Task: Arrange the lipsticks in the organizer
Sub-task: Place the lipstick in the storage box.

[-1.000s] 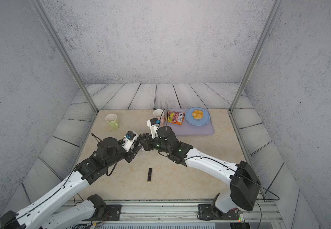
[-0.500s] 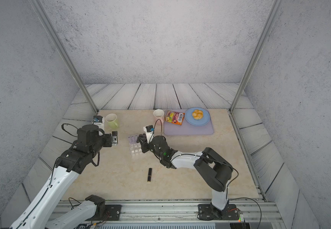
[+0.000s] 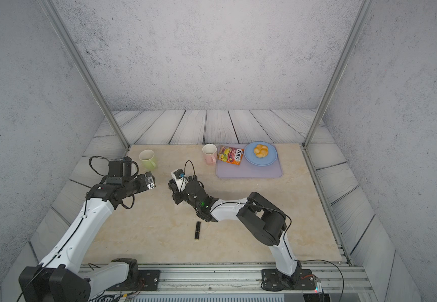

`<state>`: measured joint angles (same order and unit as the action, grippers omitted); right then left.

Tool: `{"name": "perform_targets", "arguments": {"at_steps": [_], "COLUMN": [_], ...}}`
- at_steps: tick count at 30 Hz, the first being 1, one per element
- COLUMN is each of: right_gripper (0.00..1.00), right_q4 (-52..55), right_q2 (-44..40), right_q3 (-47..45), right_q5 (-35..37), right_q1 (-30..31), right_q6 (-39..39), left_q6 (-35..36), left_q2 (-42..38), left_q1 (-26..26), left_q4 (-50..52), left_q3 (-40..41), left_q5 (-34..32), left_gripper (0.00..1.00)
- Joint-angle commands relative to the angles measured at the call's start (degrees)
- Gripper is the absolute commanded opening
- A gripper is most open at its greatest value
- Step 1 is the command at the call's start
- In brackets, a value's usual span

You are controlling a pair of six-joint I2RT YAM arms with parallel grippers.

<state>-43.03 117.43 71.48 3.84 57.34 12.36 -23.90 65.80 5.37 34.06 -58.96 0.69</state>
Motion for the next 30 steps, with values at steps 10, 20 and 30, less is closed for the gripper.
{"name": "perform_targets", "arguments": {"at_steps": [10,20,30], "right_gripper": [0.00,0.00,0.00], "right_q4": [4.9,6.4,8.3], "right_q2": [5.9,8.4,9.8], "right_q3": [4.8,6.4,6.5], "right_q5": [2.4,3.0,8.2], "right_q1": [0.2,0.1,0.1], "right_q6": [-1.5,-2.7,-3.7], "left_q6": [-1.8,-2.1,-2.2], "left_q2": [-1.8,-1.9,-1.8], "left_q1": [-0.6,-0.6,-0.5], "left_q4": [0.3,0.4,0.5], "left_q3": [0.4,0.1,-0.1], "left_q5": [0.8,1.2,1.5], "left_gripper": [0.97,0.97,0.97]}}
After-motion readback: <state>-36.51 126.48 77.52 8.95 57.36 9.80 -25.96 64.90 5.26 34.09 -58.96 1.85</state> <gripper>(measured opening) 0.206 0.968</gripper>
